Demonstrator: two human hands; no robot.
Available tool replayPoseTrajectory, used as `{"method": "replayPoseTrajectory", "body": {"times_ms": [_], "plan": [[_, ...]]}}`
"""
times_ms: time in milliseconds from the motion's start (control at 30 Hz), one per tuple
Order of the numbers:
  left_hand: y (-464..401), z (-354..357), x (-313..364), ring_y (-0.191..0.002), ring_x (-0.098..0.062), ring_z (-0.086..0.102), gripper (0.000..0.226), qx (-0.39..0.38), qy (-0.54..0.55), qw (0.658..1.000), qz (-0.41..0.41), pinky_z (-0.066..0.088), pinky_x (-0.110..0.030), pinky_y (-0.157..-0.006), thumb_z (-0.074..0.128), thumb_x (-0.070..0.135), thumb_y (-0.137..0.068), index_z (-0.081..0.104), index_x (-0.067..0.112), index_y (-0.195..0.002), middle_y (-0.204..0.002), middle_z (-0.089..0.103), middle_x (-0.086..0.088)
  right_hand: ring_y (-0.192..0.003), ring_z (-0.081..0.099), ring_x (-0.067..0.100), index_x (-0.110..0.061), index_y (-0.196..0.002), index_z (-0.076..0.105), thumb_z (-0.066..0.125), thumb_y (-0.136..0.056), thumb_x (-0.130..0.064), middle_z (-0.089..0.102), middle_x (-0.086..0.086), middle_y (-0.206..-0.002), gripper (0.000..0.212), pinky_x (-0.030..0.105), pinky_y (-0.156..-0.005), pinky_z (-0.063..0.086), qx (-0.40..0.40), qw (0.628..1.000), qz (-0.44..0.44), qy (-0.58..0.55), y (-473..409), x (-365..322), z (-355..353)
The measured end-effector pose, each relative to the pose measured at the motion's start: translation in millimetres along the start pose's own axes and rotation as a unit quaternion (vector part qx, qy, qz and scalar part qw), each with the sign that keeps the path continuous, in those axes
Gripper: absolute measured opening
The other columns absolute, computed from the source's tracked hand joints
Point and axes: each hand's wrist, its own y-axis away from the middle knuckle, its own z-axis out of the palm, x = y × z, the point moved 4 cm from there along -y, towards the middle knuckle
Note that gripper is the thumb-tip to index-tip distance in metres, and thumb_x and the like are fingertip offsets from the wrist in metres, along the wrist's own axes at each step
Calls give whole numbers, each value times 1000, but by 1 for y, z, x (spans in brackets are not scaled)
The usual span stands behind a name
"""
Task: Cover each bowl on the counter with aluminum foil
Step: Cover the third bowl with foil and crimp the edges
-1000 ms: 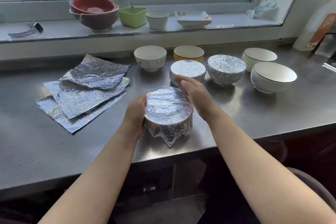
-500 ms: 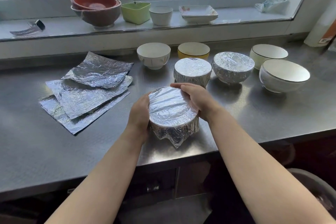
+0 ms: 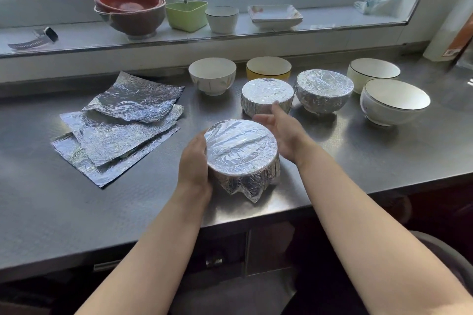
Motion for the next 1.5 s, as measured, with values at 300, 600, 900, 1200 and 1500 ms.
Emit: {"method": "replayPoseTrajectory", "body": {"times_ms": [300,600,900,1200,1500], "plan": [[-14,-8,43,-115,-2,51,35,6,-196,966,168,42,-4,-77,44,13,-101,53,13,-135,-131,56,3,-133,44,6,-14,-146,42,35,-106,-28,50,-3,-145,43,27,-115,32,166,965,-201,-7,80,12,4],[-32,10,31,-54,-3,39,36,-95,-221,969,57,32,-13,-52,36,-1,-101,61,4,-125,-98,62,-8,-147,18,9,-14,-153,24,32,-106,-25,26,-3,-159,49,34,-122,15,185,950,-221,119,83,27,37],[-36,3,22,-45,-7,24,38,-72,-215,973,33,22,-19,-49,34,-1,-99,63,10,-121,-45,32,9,-142,31,10,-13,-150,33,31,-107,-26,37,-2,-153,46,25,-117,24,197,958,-187,91,68,25,29],[-27,8,22,-31,-2,32,37,-69,-164,984,2,33,-11,-35,30,-3,-101,58,5,-122,-41,30,8,-122,56,17,-20,-134,56,37,-92,-35,61,-1,-132,49,44,-107,44,187,976,-114,-5,49,40,20],[-27,4,20,-46,-14,41,38,-48,-159,986,6,46,-23,-53,32,0,-99,62,8,-120,-52,37,-5,-98,70,26,-10,-106,69,40,-101,-29,75,12,-101,36,40,-88,57,71,984,-46,-157,42,51,15]]}}
